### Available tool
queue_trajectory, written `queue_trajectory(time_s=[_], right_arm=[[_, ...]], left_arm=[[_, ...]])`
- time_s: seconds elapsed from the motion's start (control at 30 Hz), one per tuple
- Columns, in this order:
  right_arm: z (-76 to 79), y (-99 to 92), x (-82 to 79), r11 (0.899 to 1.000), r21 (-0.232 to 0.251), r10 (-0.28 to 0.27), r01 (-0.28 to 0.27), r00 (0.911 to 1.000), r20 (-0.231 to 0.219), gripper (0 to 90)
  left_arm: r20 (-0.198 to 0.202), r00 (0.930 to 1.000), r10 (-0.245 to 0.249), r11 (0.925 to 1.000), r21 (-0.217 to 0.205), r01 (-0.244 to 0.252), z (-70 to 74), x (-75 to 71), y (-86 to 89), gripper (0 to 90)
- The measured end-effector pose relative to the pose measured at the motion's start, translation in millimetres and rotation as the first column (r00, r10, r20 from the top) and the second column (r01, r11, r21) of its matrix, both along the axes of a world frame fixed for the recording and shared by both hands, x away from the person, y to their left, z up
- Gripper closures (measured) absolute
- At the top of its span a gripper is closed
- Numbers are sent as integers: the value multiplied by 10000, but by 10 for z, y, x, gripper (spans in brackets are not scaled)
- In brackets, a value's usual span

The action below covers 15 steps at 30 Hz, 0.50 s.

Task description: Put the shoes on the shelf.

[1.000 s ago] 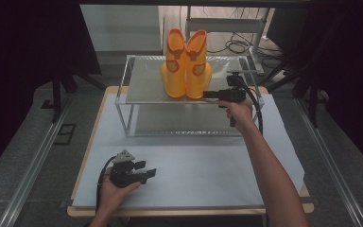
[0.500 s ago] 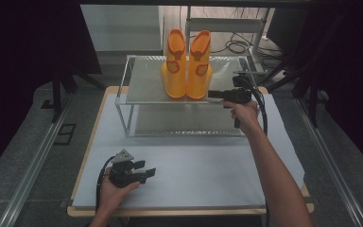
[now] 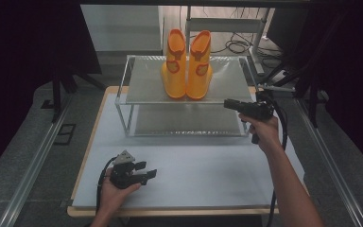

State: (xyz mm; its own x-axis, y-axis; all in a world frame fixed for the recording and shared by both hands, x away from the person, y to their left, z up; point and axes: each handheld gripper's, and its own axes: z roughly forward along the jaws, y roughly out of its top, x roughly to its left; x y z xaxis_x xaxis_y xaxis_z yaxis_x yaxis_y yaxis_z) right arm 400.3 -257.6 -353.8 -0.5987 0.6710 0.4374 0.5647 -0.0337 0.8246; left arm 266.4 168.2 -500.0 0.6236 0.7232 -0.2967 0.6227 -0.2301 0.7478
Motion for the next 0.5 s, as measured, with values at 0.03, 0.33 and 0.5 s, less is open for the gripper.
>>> queue_trajectory(time_s=[0.03, 0.33, 0.5], right_arm=[[0, 0, 0, 10000, 0, 0, 0, 10000, 0, 736], [-227, -332, -391, 9998, 192, -32, 26, 9994, 336, 691], [-561, -486, -639, 9998, 217, -37, 30, 9994, 331, 673]], left_arm=[[0, 10000, 0, 10000, 0, 0, 0, 0, 0, 388], [-12, 10000, 5, 10000, 92, -5, -9, 7, -14, 388], [5, 10000, 93, 9999, 69, -93, -8, 5, -7, 387]])
